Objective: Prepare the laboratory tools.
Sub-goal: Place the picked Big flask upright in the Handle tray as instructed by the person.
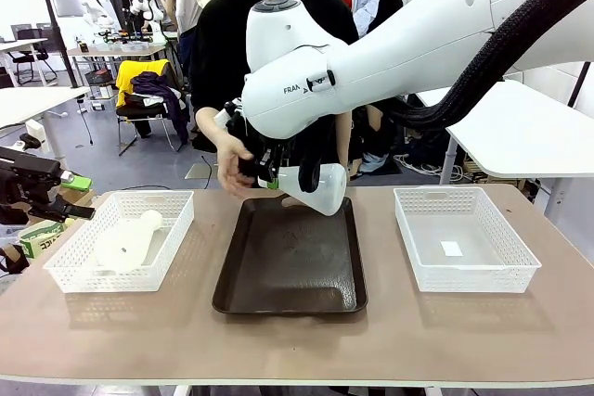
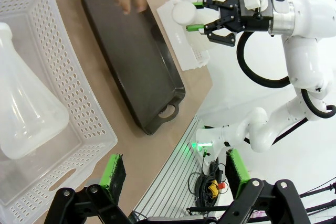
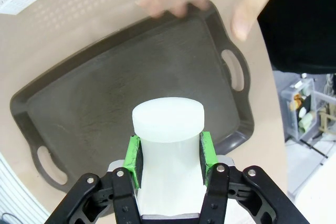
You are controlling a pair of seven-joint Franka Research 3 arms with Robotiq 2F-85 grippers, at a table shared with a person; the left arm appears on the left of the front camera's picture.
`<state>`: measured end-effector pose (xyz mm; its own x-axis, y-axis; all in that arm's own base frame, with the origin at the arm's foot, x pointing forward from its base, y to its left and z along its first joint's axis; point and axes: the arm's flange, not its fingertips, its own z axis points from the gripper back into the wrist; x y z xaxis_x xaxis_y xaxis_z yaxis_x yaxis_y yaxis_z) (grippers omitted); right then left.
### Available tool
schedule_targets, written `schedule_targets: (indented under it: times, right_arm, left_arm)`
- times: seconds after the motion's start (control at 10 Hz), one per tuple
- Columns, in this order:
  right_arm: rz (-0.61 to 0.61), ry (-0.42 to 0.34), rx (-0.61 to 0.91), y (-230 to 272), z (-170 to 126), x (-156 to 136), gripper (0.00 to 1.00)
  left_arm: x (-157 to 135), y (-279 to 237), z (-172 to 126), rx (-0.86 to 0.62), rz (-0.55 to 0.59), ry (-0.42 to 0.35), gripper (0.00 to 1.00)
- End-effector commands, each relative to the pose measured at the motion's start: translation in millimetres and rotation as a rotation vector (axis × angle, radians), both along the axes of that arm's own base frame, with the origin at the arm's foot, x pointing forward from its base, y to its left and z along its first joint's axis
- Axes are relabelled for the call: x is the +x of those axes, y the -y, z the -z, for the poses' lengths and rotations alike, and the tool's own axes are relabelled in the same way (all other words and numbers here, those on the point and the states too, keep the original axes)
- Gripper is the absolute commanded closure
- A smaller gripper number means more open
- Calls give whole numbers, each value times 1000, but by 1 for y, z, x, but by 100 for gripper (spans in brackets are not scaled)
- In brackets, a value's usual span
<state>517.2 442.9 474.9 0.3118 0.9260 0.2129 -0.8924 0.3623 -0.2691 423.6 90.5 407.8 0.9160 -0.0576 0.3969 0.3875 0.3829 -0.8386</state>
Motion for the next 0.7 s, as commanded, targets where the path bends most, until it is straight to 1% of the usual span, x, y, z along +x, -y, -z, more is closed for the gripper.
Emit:
schedule_targets:
  times: [0.0, 0.2, 0.3, 0.4, 0.6]
  right_arm:
    - [-101, -10, 125, 26, -4, -4, 100]
    - [-240, -40, 347, 56, -3, -2, 100]
    - [-296, -49, 436, 67, 4, 3, 100]
    - [-385, -36, 538, 75, 12, 7, 100]
    - [-474, -16, 689, 85, 24, 13, 100]
  left_arm:
    - [1, -2, -3, -16, -1, 4, 0]
    - [1, -2, -3, -16, -1, 4, 0]
    - [1, -2, -3, -16, -1, 4, 0]
    - [1, -2, -3, -16, -1, 4, 0]
    - [1, -2, -3, -16, -1, 4, 0]
